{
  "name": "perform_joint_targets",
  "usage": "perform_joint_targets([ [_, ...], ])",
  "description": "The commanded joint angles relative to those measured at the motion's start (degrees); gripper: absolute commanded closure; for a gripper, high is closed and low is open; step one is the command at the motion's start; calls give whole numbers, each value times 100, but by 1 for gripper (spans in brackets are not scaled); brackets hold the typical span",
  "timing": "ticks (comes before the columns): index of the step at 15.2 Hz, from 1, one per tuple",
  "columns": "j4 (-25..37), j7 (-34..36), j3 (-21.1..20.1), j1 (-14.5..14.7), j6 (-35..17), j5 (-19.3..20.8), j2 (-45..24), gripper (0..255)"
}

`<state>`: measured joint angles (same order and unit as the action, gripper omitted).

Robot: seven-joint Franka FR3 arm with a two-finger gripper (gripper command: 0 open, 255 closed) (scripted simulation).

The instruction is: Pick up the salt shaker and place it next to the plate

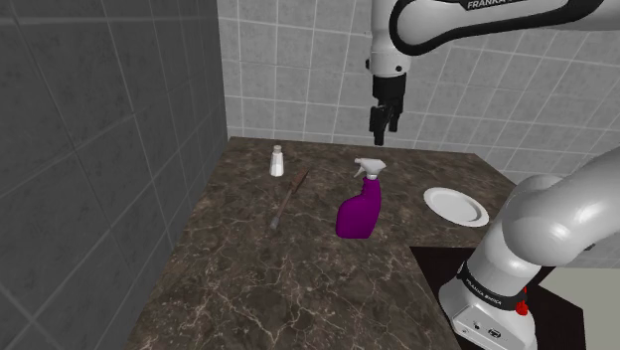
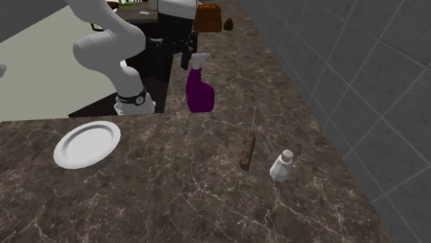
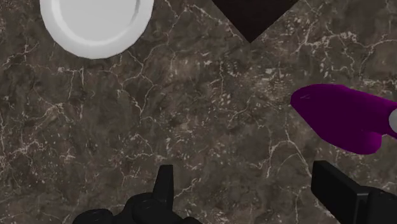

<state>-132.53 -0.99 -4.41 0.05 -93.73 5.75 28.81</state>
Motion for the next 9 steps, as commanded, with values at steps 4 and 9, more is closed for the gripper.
perform_joint_targets([
  [4,653,360,-196,17,-399,-6,-1080,0],
  [9,1526,679,-331,32,-634,92,-2219,0],
])
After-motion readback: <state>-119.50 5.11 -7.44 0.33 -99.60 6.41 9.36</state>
